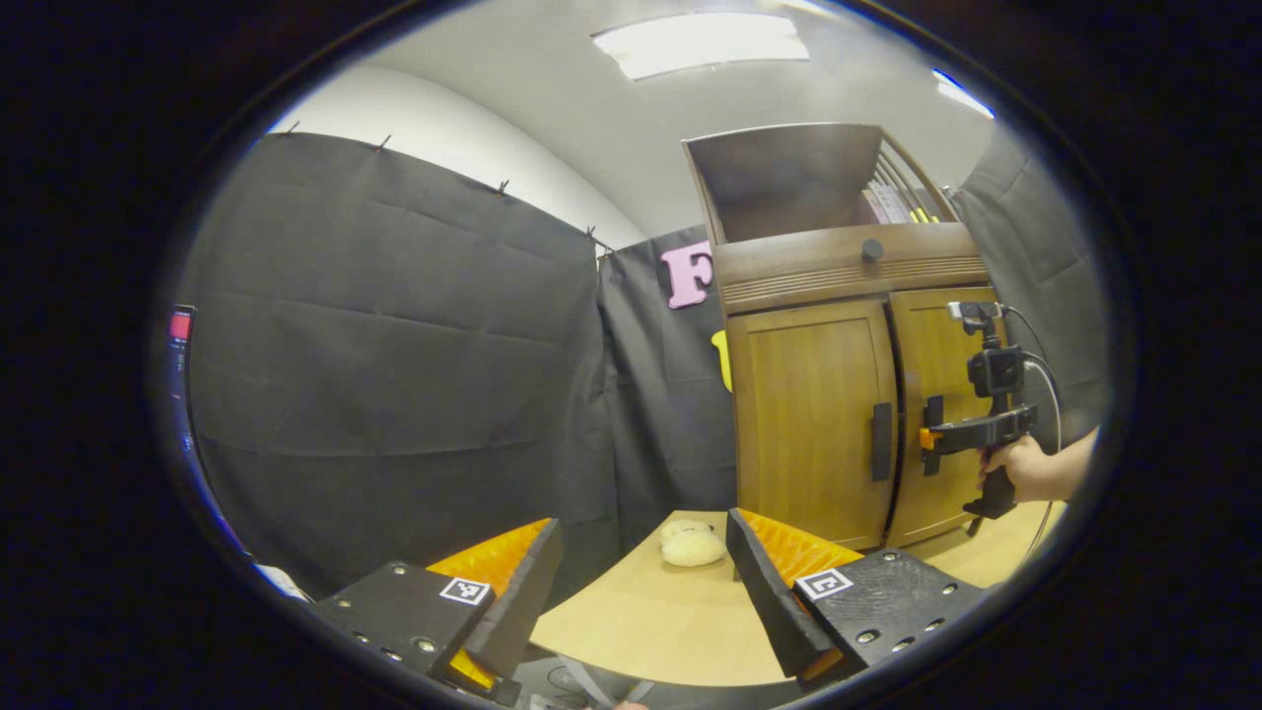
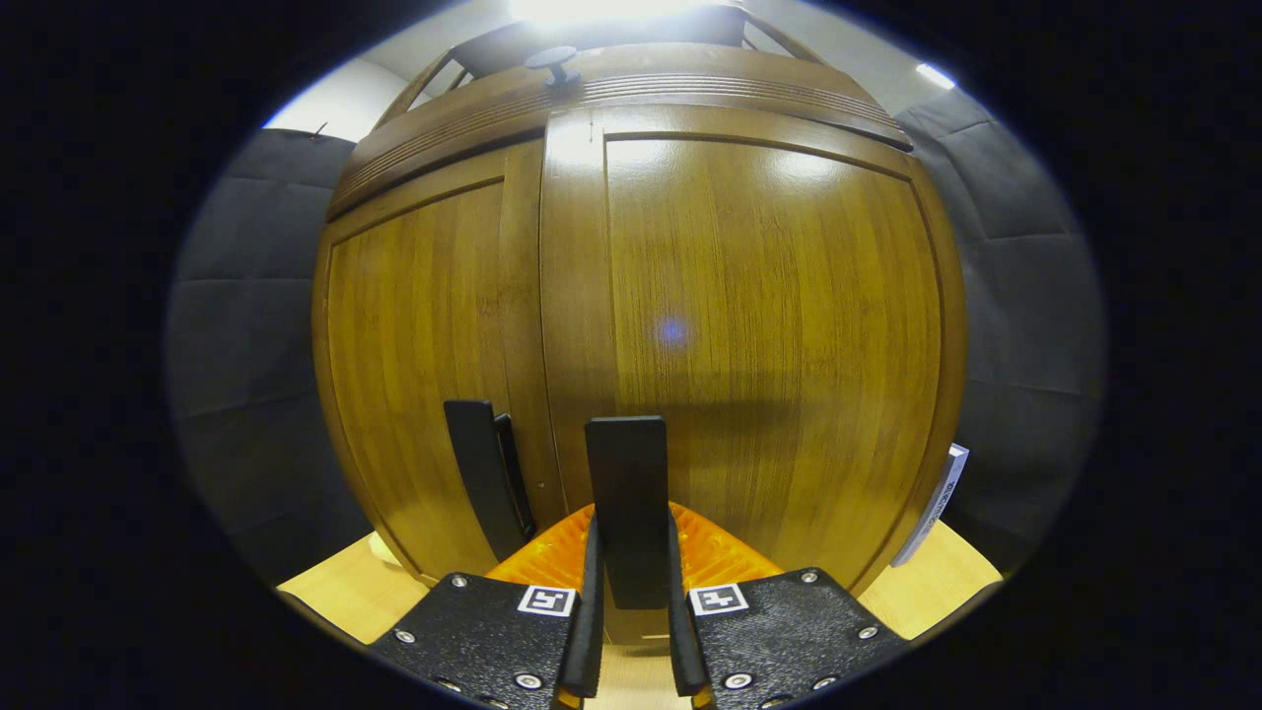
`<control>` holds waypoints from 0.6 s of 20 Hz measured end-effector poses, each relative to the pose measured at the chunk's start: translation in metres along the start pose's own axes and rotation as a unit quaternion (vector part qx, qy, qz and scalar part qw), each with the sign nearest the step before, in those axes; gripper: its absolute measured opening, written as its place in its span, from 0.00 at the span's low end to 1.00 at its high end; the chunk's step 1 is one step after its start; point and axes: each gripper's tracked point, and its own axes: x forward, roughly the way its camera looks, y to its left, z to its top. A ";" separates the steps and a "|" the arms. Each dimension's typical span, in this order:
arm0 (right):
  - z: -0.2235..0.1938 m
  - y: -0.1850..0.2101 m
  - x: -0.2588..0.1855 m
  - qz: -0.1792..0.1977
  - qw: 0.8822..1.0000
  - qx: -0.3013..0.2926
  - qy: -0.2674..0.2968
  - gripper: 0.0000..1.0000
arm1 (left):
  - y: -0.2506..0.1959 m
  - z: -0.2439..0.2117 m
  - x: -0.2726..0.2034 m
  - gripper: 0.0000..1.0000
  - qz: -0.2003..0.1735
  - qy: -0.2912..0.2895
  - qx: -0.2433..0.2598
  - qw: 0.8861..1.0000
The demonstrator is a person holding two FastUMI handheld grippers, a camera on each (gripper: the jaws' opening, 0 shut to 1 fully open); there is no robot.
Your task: Open the right door of the double-door shoe cabinet with the right hand, and open the left door with the left hand.
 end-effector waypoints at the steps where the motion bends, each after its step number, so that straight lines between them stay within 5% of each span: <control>1: -0.001 0.000 -0.004 0.000 1.000 0.001 0.000 0.28 | -0.002 0.000 0.001 1.00 -0.003 0.001 -0.003 1.000; 12: -0.004 -0.007 -0.050 0.026 1.000 -0.009 -0.001 0.28 | -0.031 0.011 0.011 1.00 -0.053 -0.015 -0.013 0.998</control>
